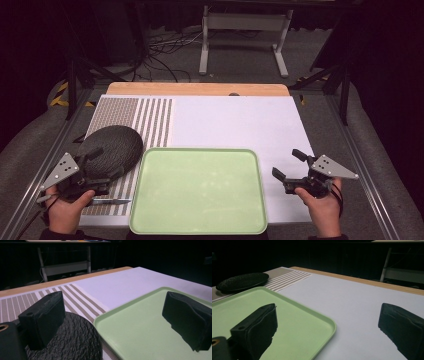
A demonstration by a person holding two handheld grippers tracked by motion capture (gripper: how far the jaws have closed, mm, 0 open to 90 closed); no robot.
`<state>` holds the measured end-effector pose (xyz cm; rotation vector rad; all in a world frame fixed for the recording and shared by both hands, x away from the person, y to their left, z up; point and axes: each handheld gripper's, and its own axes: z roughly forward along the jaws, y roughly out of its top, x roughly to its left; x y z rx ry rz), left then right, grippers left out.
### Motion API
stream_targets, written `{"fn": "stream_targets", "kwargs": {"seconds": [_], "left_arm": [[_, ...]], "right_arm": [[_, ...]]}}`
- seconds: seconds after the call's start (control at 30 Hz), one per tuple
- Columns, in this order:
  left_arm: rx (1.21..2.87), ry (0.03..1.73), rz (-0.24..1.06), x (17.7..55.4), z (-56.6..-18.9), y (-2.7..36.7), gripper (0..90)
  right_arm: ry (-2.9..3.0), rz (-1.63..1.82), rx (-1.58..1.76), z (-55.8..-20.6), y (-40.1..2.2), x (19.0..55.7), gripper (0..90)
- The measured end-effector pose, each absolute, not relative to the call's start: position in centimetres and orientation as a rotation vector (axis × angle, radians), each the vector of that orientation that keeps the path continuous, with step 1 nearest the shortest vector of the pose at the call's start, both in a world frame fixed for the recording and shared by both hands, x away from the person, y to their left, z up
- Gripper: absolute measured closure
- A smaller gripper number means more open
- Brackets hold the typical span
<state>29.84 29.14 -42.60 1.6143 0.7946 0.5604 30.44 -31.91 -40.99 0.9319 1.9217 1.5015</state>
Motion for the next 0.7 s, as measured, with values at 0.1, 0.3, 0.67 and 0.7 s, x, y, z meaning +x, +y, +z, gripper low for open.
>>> {"fn": "stream_targets", "kwargs": {"seconds": [0.1,0.3,0.67,0.7], "left_arm": [[1.621,0.797,0.555,29.83,-42.63,29.13,5.7],[1.618,0.805,0.539,29.97,-42.57,29.46,5.5],[1.629,0.798,0.525,30.06,-42.59,29.58,4.9],[1.628,0.800,0.520,30.04,-42.55,29.63,4.9]], "right_arm": [[1.921,1.506,0.926,-40.97,-31.92,30.50,3.2],[1.913,1.542,0.939,-40.98,-32.11,30.70,2.1],[1.913,1.545,0.932,-41.09,-32.04,30.85,2.0],[1.913,1.547,0.933,-41.10,-32.05,30.84,1.9]]}}
